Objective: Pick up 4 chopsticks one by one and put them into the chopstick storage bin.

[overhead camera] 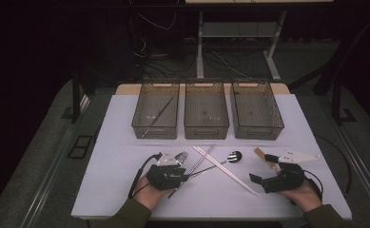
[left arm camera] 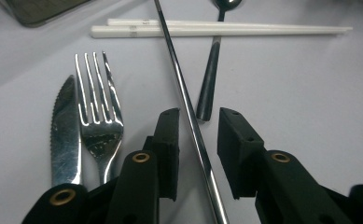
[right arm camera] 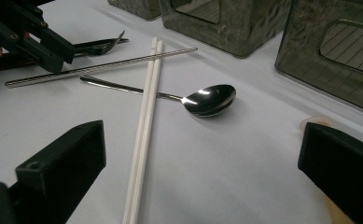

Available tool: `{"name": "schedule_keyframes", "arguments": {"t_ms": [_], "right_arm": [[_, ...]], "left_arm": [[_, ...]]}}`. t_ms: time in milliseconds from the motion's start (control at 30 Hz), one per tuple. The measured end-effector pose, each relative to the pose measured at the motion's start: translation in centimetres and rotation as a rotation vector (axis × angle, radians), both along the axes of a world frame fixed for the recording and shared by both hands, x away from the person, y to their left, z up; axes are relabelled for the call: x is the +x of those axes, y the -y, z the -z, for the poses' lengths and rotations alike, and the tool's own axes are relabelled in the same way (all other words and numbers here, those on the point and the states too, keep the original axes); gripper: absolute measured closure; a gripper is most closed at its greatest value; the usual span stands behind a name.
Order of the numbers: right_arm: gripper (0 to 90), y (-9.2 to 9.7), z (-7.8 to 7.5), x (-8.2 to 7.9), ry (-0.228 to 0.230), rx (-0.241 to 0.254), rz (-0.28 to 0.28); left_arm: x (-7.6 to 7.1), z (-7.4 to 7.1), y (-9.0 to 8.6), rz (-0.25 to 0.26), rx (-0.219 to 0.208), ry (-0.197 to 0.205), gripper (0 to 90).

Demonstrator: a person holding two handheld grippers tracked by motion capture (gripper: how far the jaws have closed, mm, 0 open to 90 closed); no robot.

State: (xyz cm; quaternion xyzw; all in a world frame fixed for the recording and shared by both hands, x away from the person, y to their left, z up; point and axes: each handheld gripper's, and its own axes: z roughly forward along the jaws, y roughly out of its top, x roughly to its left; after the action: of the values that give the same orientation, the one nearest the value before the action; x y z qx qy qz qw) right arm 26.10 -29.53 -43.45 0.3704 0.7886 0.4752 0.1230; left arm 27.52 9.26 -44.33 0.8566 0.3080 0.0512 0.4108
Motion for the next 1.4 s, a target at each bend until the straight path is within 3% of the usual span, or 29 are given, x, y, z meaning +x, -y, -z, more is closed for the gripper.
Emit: {"name": "schedule_keyframes", "arguments": {"t_ms": [33,133,367,700,1400], "right_arm": [[0.9,0.00,0.00,-0.01,0.001,0.000,-0.002],[0.9,-0.01,0.01,0.01,0.001,0.000,-0.001],[0.9,-0.05,0.02,-0.01,0.001,-0.003,-0.001],[0.9,-0.11,0.02,-0.04,0.002,-0.005,-0.001],[0.9,-0.16,0.02,-0.06,0.004,-0.009,-0.002]], "left_arm": [[0.05,-0.01,-0.04,0.015,0.024,-0.003,70.1],[0.21,0.15,0.07,0.018,0.039,0.000,71.3],[0.27,0.54,0.45,0.017,0.065,-0.015,73.6],[0.06,0.58,0.73,-0.007,0.090,0.008,79.1],[0.34,0.45,0.71,-0.024,0.091,-0.013,84.7]]}}
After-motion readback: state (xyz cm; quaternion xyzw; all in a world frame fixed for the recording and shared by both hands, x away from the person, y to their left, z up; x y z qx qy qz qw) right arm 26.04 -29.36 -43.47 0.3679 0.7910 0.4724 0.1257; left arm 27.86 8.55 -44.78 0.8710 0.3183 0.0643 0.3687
